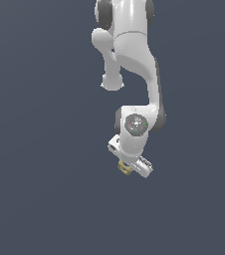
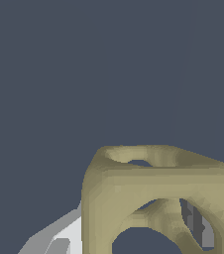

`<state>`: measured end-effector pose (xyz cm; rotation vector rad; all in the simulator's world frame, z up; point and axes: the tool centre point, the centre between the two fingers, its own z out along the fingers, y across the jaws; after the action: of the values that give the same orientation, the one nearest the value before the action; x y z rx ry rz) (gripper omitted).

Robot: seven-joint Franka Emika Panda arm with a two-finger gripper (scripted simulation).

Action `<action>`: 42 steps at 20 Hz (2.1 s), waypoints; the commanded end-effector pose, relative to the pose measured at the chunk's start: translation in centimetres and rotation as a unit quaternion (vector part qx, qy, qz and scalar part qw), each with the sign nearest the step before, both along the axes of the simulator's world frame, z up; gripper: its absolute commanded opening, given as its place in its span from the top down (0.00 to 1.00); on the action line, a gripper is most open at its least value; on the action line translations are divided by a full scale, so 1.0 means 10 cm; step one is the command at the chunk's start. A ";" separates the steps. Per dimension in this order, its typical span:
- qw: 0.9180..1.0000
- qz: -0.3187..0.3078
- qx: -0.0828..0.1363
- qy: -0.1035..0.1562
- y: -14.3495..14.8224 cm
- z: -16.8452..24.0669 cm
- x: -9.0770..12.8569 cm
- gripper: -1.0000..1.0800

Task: Pick up the object and move it to a goal position.

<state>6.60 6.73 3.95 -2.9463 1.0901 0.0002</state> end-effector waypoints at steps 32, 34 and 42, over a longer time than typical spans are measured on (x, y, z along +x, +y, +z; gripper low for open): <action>1.000 -0.001 0.001 0.000 -1.73 1.31 -0.48 1.00; 1.000 -0.001 0.001 0.000 -1.93 1.46 -0.53 1.00; 1.000 0.000 0.000 0.000 -2.54 1.92 -0.66 1.00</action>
<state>0.20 -17.83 22.51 -2.9440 1.0937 -0.0019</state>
